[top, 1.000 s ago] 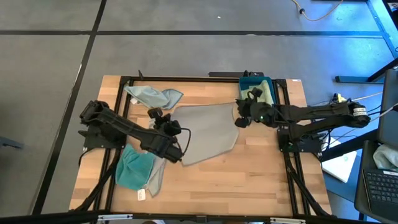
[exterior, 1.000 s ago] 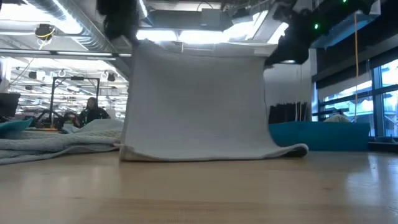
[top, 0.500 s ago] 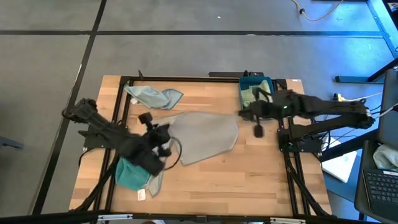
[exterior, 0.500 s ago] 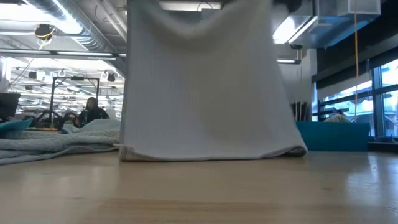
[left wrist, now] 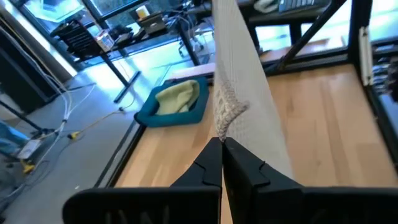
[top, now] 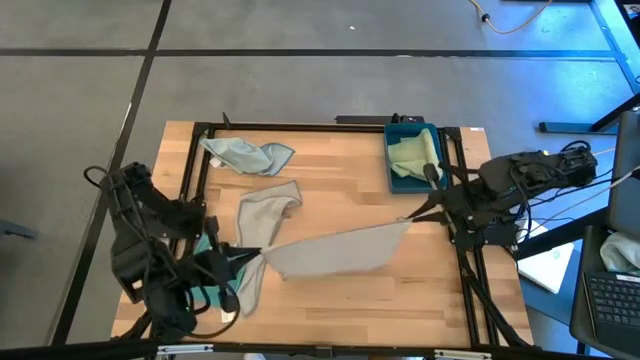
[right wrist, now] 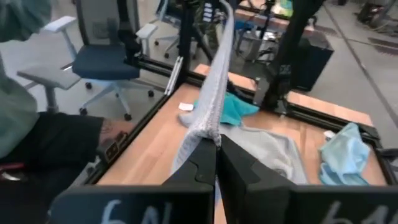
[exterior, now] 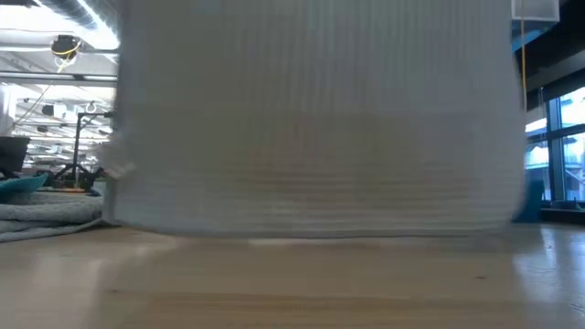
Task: Fold microfiber towels
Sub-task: Fold the top grey microfiber cloth
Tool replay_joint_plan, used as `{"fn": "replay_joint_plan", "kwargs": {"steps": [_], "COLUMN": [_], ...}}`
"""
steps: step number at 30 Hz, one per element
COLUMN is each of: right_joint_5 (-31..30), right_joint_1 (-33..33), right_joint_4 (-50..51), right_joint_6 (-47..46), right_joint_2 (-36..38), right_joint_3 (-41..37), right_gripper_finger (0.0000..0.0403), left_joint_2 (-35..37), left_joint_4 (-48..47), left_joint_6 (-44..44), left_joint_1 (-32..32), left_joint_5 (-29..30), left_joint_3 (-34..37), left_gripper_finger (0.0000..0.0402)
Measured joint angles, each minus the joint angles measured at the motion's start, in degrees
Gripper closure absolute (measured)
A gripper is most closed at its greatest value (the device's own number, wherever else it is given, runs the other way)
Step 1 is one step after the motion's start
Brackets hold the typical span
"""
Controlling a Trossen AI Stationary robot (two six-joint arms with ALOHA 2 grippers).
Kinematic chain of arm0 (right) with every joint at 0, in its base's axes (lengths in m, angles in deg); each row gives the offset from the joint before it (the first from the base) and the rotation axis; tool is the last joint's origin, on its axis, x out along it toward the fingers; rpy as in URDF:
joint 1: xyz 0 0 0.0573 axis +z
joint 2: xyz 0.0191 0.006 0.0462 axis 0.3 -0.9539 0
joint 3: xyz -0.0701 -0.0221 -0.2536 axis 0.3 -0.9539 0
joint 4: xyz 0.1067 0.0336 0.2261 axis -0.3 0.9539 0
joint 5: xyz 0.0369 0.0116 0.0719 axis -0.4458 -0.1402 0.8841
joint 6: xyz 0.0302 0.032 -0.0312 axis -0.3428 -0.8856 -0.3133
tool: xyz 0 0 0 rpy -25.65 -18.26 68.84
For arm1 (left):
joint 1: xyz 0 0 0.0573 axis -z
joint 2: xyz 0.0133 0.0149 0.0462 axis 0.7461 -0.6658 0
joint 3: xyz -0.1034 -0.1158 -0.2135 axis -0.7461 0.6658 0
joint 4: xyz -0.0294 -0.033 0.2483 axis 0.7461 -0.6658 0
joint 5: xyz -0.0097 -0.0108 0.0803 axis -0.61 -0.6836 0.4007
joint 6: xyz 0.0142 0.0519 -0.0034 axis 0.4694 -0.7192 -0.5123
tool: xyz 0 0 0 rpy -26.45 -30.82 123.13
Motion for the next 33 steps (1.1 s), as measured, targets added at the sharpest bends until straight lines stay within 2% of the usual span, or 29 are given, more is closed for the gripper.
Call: {"fn": "replay_joint_plan", "kwargs": {"steps": [6,10,14,16,19,22,25,27,30,33], "right_joint_5": [-1.14,-0.5,0.05,-2.47,-9.82,-19.11,-29.52,-34.11,-35.09,-35.05], "right_joint_1": [7.42,14.36,21.82,24.21,26.35,26.98,26.39,24.32,19.51,15.18], "right_joint_4": [-0.65,-2.16,-9.08,-12.09,-10.56,-6.77,-2.2,1.96,10.16,12.59], "right_joint_6": [-5.94,-9.42,-8.12,-7.79,-6.69,-5.35,-5.13,-6.62,-12.97,-16.15], "right_joint_2": [-3.83,-9.1,-14.51,-16.44,-18.36,-18.95,-18.68,-18.12,-18.04,-18.09], "right_joint_3": [2.94,3.34,3.4,3.49,6.58,10.25,12.06,11.74,9.73,4.99], "right_gripper_finger": [0.0395,0.0395,0.0395,0.0395,0.0395,0.0395,0.0395,0.0395,0.0395,0.0395], "left_joint_2": [0.0,-0.02,-0.31,-0.48,-0.44,-0.44,-0.44,-0.49,-0.55,-0.18], "left_joint_4": [1.25,7.87,15.84,18.04,16.73,9.69,-0.57,-7.56,-13.98,-13.54], "left_joint_6": [-0.4,-1.93,-5.93,-7.78,-7.62,-2.69,6.51,13.07,20.85,20.9], "left_joint_1": [1.41,3.51,7.19,9.09,10.79,10.98,8.94,6.93,3.16,-0.93], "left_joint_5": [-1.85,-4.69,-4.37,-2.76,1.6,4.32,4.66,4.58,3.02,1.26], "left_joint_3": [-2.35,-2.38,-2.38,-2.38,-2.38,-2.38,-1.74,0.43,5.6,11.98], "left_gripper_finger": [0.0402,0.0402,0.0402,0.0402,0.0402,0.0402,0.0402,0.0402,0.0402,0.0402]}}
